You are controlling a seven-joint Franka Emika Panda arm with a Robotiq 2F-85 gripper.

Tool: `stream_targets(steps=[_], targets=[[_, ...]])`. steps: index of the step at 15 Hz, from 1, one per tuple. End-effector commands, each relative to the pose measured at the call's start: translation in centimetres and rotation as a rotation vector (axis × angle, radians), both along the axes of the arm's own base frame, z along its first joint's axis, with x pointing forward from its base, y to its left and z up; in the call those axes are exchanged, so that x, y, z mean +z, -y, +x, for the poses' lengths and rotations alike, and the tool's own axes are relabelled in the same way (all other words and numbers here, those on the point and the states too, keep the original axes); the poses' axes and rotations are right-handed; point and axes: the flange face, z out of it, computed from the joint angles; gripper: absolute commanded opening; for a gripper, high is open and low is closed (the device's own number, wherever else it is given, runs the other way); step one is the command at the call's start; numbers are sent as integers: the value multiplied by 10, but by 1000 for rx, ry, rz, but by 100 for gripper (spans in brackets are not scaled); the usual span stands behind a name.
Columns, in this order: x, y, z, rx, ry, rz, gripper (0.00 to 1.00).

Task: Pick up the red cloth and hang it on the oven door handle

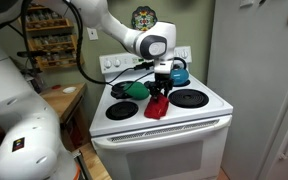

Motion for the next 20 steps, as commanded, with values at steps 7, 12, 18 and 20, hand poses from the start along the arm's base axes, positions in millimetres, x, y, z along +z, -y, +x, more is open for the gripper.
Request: stream_targets(steps=[7,12,18,20], targets=[[28,5,-40,-72,-14,-40,0],[64,-3,-62,-190,-40,-9,1],[98,-9,-103,-278,-237,-35,1],[95,-8,-96,-281,-211,-38,4]])
